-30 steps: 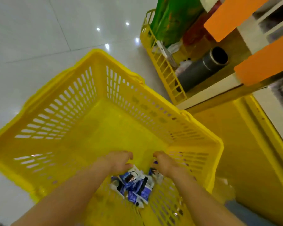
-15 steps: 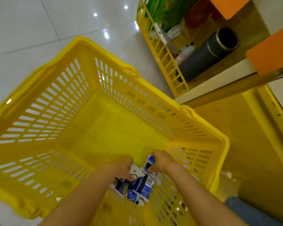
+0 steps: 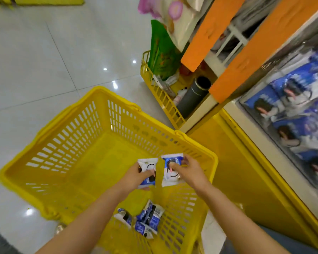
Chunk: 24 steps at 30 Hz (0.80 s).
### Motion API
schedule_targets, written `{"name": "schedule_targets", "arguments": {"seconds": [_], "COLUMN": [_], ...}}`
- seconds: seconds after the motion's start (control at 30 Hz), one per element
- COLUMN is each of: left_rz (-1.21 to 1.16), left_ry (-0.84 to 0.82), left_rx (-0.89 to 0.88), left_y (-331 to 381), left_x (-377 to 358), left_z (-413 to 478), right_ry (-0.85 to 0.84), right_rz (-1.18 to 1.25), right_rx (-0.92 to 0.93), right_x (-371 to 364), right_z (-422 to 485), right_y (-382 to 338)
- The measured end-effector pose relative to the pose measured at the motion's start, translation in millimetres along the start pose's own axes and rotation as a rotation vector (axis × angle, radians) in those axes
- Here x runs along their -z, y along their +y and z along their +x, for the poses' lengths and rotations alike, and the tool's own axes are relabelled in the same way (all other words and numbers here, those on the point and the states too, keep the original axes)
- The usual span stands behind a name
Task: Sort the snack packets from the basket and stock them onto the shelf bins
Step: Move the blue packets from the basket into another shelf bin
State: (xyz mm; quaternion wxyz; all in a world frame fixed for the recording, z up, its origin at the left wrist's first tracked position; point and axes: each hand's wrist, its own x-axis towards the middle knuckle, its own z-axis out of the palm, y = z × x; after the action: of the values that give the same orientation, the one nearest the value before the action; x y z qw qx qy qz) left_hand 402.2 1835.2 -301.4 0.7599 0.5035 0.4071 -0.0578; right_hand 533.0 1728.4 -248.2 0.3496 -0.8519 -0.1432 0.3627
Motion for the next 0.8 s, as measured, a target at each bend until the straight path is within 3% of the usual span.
{"name": "schedule_targets", "arguments": {"seconds": [0.17,0.3,0.43,0.57,0.8], "left_rz": [-0.024,-0.088,-0.126,-0.029,0.168], "left_ry": [0.007,0.029,-0.057,-0.091,-0.113], "left_rx": [-0.120,-0.336,-0.502,-0.656,-0.809], "left_y": [37.1,75.7,119.2,158.1,202.4], "left_x": [-29.4,-57.0,-82.4,-104.6,-134.2], "left_z": [-26.1,-43.3,-58.3,-68.8,-75.2], "right_ry": [-0.025,0.119,0.323,0.684,0.996], "right_rz": [0.124,0.163,0.130,0.036,-0.185], "right_rx": [0.015,0.145,0.324,0.365,0.096], "right_x": [39.7,92.8,153.6,212.9,305.6], "right_z": [-48.9,-88.9,-115.9,-110.7,-59.0], "right_y": [-31.2,-67.7,-97.0,-117.2,-125.3]}}
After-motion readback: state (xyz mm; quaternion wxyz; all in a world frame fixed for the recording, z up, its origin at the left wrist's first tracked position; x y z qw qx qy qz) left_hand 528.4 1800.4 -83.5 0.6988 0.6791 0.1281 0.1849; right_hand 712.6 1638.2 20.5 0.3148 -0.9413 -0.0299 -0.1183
